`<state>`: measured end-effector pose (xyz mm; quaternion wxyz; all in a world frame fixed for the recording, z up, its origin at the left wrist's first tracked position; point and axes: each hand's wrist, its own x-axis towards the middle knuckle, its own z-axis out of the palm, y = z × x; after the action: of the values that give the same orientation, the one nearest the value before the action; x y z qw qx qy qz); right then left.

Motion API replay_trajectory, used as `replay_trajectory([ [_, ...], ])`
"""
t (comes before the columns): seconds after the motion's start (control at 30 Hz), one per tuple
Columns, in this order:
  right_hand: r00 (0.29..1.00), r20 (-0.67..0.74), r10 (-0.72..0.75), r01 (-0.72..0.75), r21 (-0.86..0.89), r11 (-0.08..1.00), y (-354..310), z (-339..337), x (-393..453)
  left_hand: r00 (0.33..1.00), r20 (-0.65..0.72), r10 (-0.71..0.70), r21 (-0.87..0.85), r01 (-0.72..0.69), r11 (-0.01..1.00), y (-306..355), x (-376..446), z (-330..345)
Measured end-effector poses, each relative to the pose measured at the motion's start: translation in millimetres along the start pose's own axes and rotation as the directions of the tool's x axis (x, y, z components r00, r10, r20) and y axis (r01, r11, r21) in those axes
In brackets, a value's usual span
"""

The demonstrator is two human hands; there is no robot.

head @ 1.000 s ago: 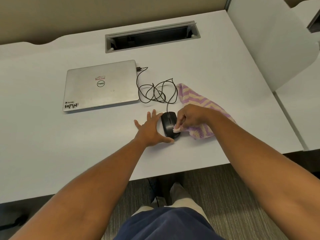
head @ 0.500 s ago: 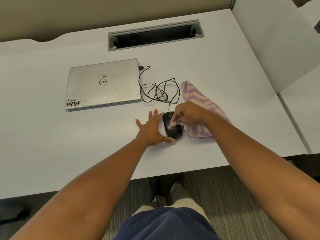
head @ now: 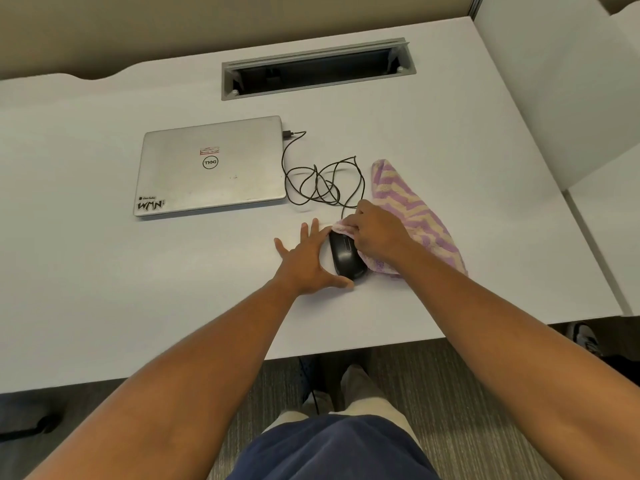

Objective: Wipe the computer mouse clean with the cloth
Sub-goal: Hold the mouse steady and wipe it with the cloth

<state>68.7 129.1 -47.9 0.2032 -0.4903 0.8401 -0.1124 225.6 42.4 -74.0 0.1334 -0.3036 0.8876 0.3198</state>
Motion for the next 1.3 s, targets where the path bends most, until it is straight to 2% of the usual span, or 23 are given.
replay_trajectory([
  [0.1,0.99,0.106,-0.089,0.075,0.125,0.989,0.7,-8.4,-2.1,1.0,0.003,-0.003,-0.012,0.004,1.0,-0.3,1.0,1.0],
  [0.17,0.984,0.153,-0.09,0.069,0.139,0.988,4.7,-17.3,1.7,1.0,0.002,-0.007,-0.002,0.007,1.0,-0.7,1.2,0.7],
  [0.3,0.999,0.033,0.025,-0.028,0.099,0.995,1.1,-14.4,13.1,1.0,0.014,-0.014,0.017,0.014,1.0,0.8,1.9,-0.1],
  [0.4,1.0,0.023,0.001,-0.003,0.101,0.995,-7.1,-2.0,15.5,1.0,0.016,-0.014,0.015,0.014,1.0,1.9,1.2,-0.7],
  [0.57,0.961,0.253,-0.112,0.088,0.104,0.991,-0.2,-30.8,2.1,1.0,0.006,-0.011,0.008,0.011,1.0,-0.8,2.0,0.8],
  [0.63,0.973,0.228,-0.047,0.037,0.046,0.998,8.3,-35.3,3.4,1.0,0.01,-0.009,0.018,0.009,1.0,-1.3,2.3,0.8],
  [0.73,0.993,0.102,0.063,-0.067,0.038,0.997,10.0,-26.5,6.9,1.0,0.015,-0.007,0.019,0.006,1.0,-0.1,1.3,0.2],
  [0.83,0.997,0.063,0.052,-0.058,0.102,0.993,7.0,-13.4,6.7,1.0,0.009,-0.008,0.017,0.007,1.0,0.4,1.4,0.1],
  [0.9,0.997,0.081,-0.004,-0.009,0.156,0.988,6.7,-16.3,0.7,1.0,0.008,-0.009,0.014,0.009,1.0,0.4,1.3,0.0],
  [0.97,0.979,0.188,-0.084,0.057,0.145,0.988,9.9,-27.9,-3.7,1.0,0.01,-0.006,0.006,0.006,1.0,0.3,1.3,0.2],
  [1.03,0.956,0.28,-0.091,0.06,0.115,0.992,14.1,-37.7,-2.9,1.0,0.012,-0.006,0.004,0.006,1.0,0.3,1.0,0.2],
  [1.07,0.958,0.28,-0.06,0.037,0.087,0.995,14.3,-39.1,-0.7,1.0,0.012,-0.007,0.005,0.007,1.0,0.4,1.0,0.2],
  [1.2,0.991,0.127,0.033,-0.036,0.025,0.999,5.9,-25.7,8.4,1.0,0.01,-0.01,0.009,0.01,1.0,0.4,2.1,0.3],
  [1.3,0.991,0.137,0.009,-0.018,0.068,0.998,2.2,-24.0,7.7,1.0,0.01,-0.011,0.016,0.01,1.0,-0.1,2.0,0.1],
])
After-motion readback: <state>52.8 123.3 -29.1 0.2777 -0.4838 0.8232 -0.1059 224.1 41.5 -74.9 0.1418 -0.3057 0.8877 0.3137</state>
